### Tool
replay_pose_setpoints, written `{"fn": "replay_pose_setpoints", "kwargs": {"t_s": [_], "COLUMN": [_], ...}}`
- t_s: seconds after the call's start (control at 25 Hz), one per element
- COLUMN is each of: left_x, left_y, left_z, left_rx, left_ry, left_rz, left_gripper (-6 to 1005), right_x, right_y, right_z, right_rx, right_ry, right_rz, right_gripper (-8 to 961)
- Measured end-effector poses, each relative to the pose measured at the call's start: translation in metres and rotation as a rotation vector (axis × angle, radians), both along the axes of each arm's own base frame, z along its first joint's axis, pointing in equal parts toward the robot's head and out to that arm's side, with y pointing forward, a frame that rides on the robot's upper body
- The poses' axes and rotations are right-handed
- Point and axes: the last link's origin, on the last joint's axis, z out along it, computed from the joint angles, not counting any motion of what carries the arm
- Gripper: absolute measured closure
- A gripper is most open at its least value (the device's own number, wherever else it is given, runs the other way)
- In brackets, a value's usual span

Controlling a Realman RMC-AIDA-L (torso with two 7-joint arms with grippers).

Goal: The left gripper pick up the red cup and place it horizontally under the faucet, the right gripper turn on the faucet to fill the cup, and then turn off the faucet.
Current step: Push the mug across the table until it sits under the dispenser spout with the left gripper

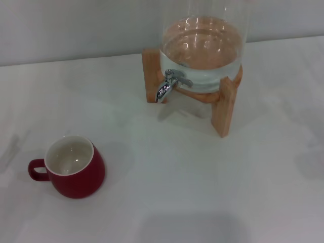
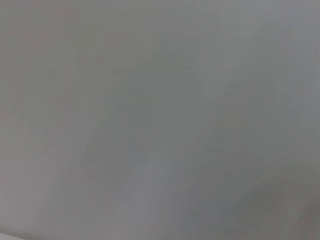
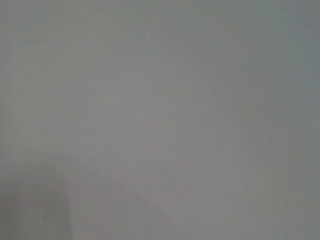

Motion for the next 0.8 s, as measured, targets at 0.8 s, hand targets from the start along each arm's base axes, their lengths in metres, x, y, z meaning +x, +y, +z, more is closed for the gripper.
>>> {"fn": "replay_pose_setpoints", "kwargs": {"t_s": [0.8], "left_x": [-0.0003], "left_y": [-0.0005], "left_z": [-0.0002], "left_rx": [-0.001], "left_ry": [0.001], "left_rz": [0.001], "left_gripper": [119], "right_x": [0.0004], "right_y": [-0.0003], "right_z": [0.0], "right_rx": [-0.001], "right_ry": [0.003], "right_rz": [-0.002], "right_gripper": [231]}}
